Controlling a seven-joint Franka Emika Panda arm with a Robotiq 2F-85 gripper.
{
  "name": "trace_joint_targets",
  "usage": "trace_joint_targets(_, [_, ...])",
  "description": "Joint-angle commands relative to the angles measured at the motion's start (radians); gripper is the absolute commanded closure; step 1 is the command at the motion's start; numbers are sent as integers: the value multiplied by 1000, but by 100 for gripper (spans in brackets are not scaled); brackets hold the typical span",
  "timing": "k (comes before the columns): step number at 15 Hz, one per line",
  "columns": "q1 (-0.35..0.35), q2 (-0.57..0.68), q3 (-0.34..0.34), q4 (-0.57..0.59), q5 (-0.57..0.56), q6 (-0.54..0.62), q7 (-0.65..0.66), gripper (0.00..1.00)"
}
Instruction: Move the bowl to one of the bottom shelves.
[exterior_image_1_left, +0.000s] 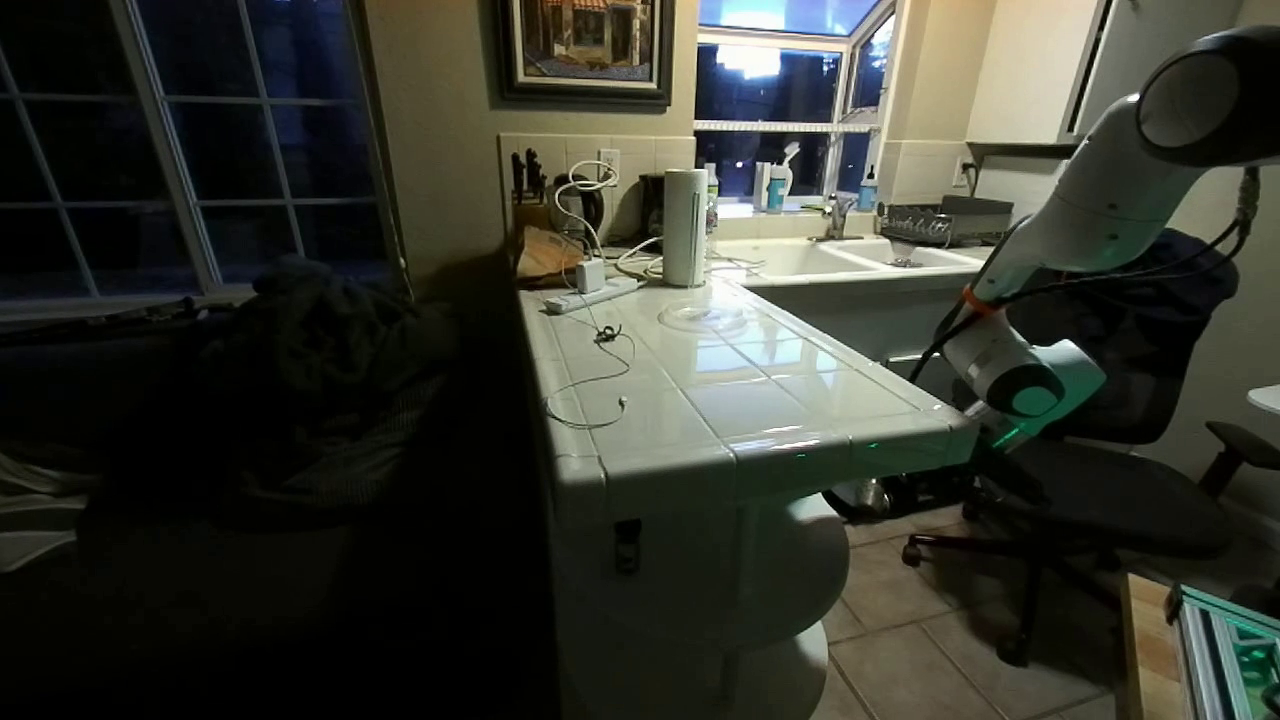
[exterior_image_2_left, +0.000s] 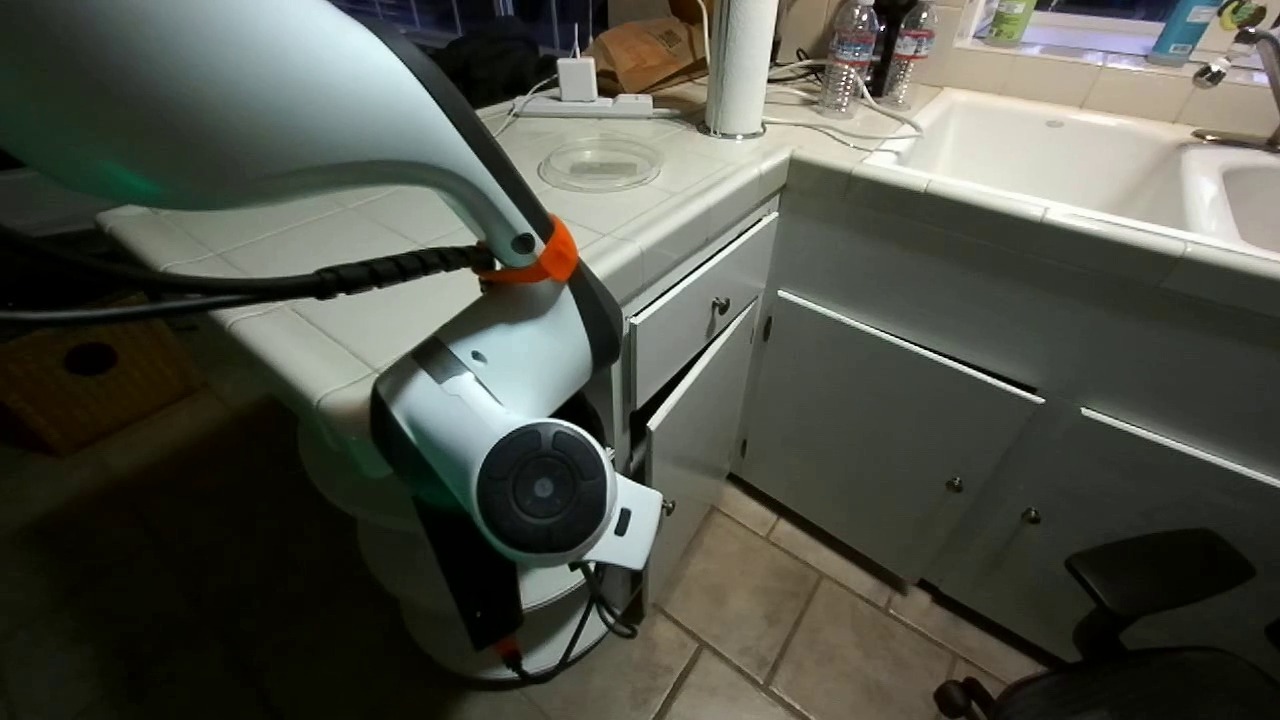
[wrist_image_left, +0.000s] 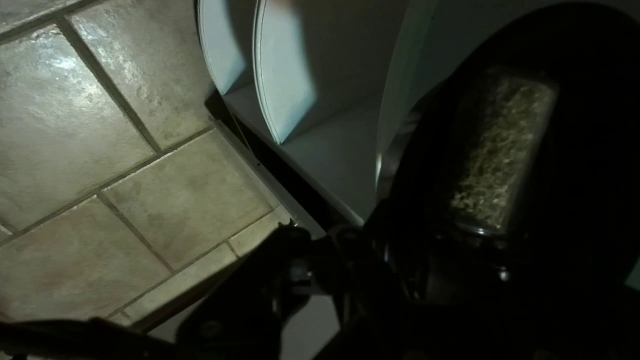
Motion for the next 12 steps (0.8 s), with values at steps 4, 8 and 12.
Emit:
trace_joint_targets(4, [172,47,-119,43,-39,-96,58,98])
trace_joint_targets(8, [190,99,-149,84,-86,-159,56,98])
trace_joint_targets(12, [180,148,-162,131,-120,-218,62,98])
